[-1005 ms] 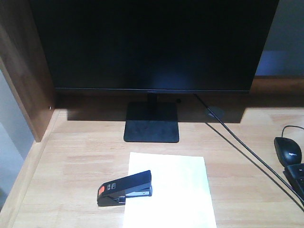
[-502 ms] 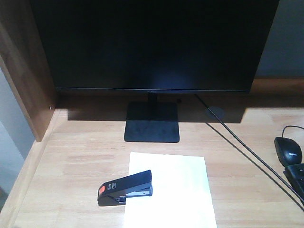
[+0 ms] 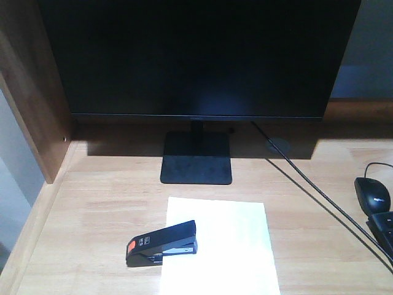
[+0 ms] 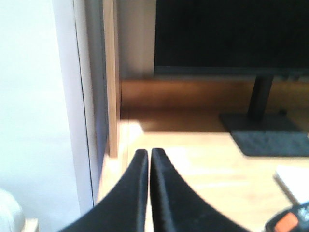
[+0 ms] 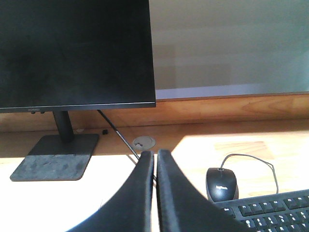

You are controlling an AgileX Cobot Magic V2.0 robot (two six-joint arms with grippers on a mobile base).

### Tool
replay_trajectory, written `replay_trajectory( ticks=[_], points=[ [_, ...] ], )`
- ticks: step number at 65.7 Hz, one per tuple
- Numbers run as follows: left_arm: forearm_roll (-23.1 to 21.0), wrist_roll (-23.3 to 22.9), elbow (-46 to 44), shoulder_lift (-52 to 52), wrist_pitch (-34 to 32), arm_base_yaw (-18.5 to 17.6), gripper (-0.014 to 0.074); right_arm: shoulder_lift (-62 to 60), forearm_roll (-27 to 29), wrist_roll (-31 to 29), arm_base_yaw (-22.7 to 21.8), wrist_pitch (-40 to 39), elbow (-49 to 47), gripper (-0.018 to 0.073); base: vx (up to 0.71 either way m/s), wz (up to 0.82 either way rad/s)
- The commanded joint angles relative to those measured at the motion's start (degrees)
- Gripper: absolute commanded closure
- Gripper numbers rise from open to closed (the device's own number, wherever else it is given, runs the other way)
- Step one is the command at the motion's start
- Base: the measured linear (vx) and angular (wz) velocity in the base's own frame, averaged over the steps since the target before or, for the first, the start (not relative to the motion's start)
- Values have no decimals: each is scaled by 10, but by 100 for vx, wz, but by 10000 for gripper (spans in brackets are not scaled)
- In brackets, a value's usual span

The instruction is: Grab stapler and paper to desk for stapling

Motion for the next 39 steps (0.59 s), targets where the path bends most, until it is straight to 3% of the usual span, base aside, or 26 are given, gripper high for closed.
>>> replay_trajectory(
  ticks=[1,39],
  points=[
    [6,-6,8,-9,-71,0,603,8,-8,-6,-1,-40,-15,566,0,0],
    [14,-6,8,-9,-76,0,603,8,-8,-6,-1,-40,-15,566,0,0]
  ],
)
